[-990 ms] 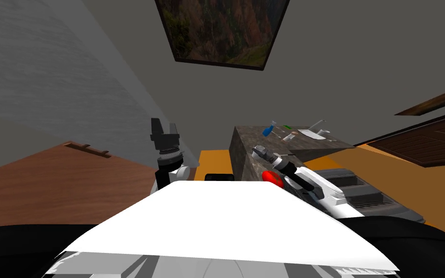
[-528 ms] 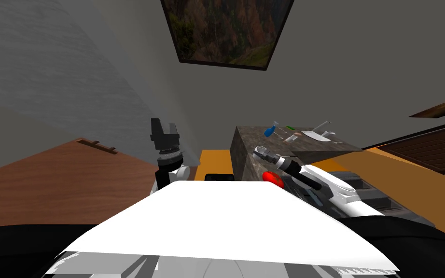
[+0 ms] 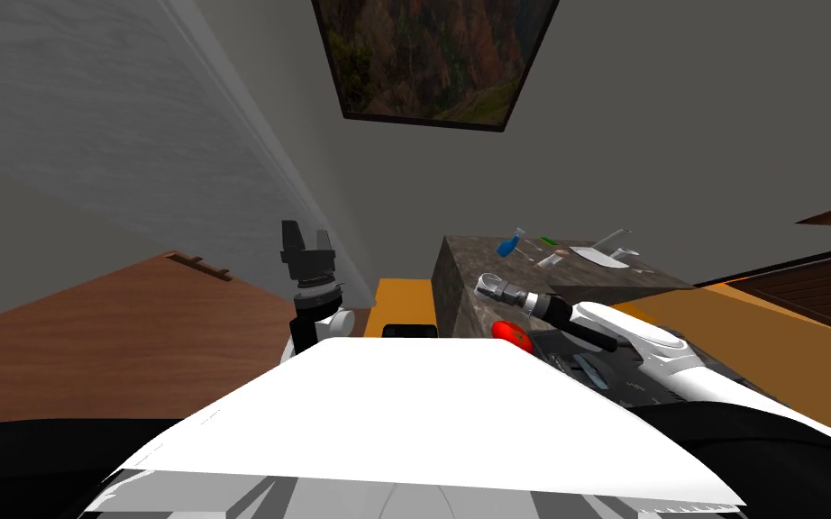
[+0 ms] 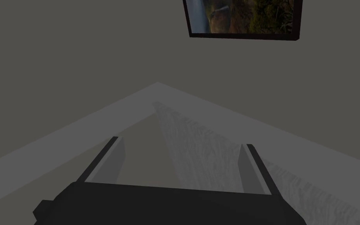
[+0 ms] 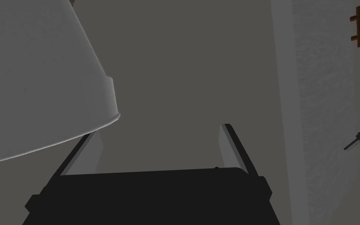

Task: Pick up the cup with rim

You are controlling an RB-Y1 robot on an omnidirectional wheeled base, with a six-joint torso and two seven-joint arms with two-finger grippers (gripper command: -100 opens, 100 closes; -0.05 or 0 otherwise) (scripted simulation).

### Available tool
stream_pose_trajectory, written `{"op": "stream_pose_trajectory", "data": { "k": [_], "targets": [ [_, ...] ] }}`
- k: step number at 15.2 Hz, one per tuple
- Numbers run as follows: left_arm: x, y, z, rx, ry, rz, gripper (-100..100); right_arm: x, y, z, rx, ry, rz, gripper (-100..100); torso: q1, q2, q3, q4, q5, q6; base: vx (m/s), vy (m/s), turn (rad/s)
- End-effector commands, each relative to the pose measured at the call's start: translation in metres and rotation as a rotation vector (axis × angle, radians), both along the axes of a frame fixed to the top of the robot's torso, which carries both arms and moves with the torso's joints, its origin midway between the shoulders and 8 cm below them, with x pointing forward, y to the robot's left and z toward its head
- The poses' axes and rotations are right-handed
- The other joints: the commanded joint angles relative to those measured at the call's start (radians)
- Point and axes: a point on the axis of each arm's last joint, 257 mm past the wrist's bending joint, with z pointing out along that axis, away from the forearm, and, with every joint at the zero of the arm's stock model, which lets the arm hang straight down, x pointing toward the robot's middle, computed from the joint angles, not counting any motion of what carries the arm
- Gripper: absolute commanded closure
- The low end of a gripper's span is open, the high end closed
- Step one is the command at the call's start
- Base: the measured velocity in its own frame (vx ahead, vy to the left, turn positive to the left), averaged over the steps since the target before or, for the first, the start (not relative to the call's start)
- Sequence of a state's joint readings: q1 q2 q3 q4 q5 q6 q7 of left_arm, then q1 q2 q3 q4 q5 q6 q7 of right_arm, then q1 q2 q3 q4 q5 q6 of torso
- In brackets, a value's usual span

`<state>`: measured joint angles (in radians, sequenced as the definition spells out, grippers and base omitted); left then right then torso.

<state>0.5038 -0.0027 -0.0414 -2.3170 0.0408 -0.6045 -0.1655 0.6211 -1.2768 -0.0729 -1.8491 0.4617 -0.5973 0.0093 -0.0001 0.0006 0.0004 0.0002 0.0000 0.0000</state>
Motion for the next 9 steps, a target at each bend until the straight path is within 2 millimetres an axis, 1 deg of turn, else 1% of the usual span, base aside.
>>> {"op": "stream_pose_trajectory", "data": {
  "k": [1, 2, 3, 5, 6, 8, 9],
  "targets": [
    [0.000, 0.000, 0.000, 0.000, 0.000, 0.000, 0, -0.004, -0.012, -0.008, -0.066, 0.027, 0.024, -100, 0.000, 0.000, 0.000, 0.000, 0.000, 0.000, -0.017, 0.005, 0.083],
    [0.000, 0.000, 0.000, 0.000, 0.000, 0.000, 0, -0.004, -0.013, -0.007, -0.081, 0.031, 0.034, -100, 0.000, 0.000, 0.000, 0.000, 0.000, 0.000, -0.019, 0.009, 0.090],
    [0.000, 0.000, 0.000, 0.000, 0.000, 0.000, 0, -0.008, -0.022, -0.014, -0.124, 0.051, 0.046, -100, 0.000, 0.000, 0.000, 0.000, 0.000, 0.000, -0.025, 0.013, 0.111],
    [0.000, 0.000, 0.000, 0.000, 0.000, 0.000, 0, -0.007, -0.024, -0.013, -0.147, 0.057, 0.061, -100, 0.001, 0.000, 0.000, 0.000, 0.000, 0.000, -0.023, 0.008, 0.056],
    [0.000, 0.000, 0.000, 0.000, 0.000, 0.000, 0, -0.012, -0.034, -0.019, -0.193, 0.079, 0.077, -100, 0.001, 0.000, 0.000, 0.000, 0.000, 0.000, -0.018, 0.012, 0.073],
    [0.000, 0.000, 0.000, 0.000, 0.000, 0.000, 0, -0.011, -0.035, -0.017, -0.210, 0.083, 0.089, -100, 0.001, 0.000, 0.000, 0.000, 0.000, 0.000, -0.018, 0.010, 0.052],
    [0.000, 0.000, 0.000, 0.000, 0.000, 0.000, 0, -0.015, -0.046, -0.022, -0.261, 0.106, 0.109, -100, 0.001, 0.000, 0.000, 0.000, 0.000, 0.000, -0.020, 0.015, 0.080]
  ]
}}
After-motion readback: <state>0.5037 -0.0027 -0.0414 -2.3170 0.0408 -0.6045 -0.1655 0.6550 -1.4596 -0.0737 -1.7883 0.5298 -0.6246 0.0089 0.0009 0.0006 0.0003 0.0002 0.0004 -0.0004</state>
